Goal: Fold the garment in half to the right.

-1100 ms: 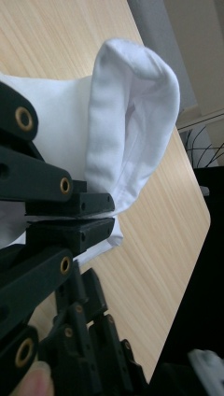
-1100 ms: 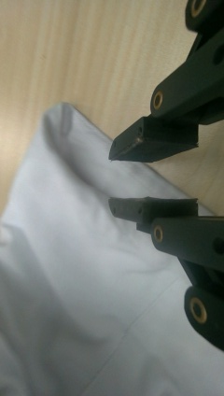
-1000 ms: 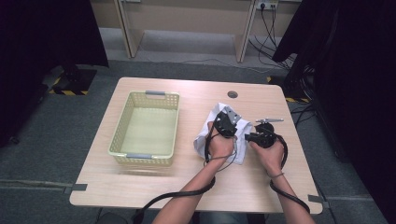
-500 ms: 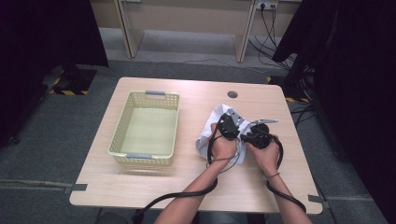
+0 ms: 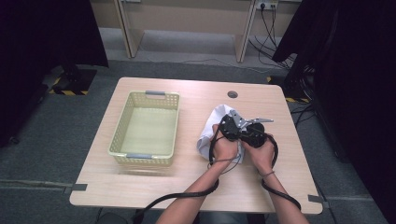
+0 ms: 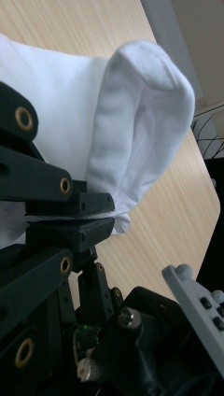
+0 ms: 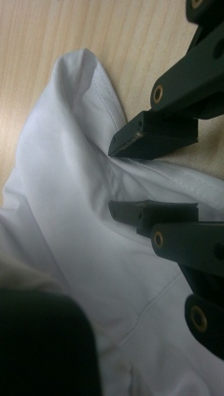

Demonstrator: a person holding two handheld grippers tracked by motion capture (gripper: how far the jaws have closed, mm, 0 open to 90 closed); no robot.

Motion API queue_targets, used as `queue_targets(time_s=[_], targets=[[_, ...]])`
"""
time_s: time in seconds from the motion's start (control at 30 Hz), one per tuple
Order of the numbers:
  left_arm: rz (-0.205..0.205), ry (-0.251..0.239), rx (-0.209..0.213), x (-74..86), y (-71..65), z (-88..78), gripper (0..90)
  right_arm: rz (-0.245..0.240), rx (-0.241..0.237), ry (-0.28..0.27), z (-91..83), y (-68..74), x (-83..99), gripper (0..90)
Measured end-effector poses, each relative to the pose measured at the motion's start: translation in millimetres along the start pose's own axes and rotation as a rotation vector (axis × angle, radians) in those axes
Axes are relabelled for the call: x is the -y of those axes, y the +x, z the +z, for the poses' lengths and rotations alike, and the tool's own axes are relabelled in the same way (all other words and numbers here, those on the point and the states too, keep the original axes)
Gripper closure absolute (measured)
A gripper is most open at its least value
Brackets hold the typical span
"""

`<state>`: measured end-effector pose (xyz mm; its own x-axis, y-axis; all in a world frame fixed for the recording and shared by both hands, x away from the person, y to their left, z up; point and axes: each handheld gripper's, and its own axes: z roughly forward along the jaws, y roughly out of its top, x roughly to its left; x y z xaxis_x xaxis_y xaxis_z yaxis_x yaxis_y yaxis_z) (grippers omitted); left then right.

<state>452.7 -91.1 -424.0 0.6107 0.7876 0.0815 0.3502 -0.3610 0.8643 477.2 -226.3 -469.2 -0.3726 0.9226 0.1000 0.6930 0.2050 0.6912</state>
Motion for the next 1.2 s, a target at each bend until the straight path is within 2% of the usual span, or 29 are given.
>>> queue_targets(time_s=[0.2,0.33,0.43,0.6,0.77,1.03,1.2], targets=[[-0.003,0.015,-0.001,4.3,-0.1,5.1,86.2,0.016,-0.024,-0.010,2.4,0.0,-1.0,66.9],[0.015,0.024,-0.011,5.8,-2.1,8.1,86.2,0.022,-0.042,-0.014,0.6,-3.3,0.8,63.7],[0.032,0.038,-0.021,8.2,-3.7,11.0,86.1,0.035,-0.041,-0.009,-2.7,-7.0,1.8,61.2],[0.035,0.058,-0.024,13.9,-4.9,15.9,86.0,0.048,-0.024,-0.021,-13.3,-16.3,3.8,60.3],[0.042,0.063,-0.029,16.5,-5.9,18.3,85.9,0.061,-0.014,-0.053,-24.5,-25.8,-1.0,58.3],[0.058,0.064,-0.027,18.3,-4.9,17.7,85.7,0.048,-0.030,-0.115,-37.9,-26.3,-15.0,56.6],[0.061,0.062,-0.025,19.3,-4.4,17.0,85.7,0.011,-0.076,-0.152,-41.8,-19.3,-27.4,56.3]])
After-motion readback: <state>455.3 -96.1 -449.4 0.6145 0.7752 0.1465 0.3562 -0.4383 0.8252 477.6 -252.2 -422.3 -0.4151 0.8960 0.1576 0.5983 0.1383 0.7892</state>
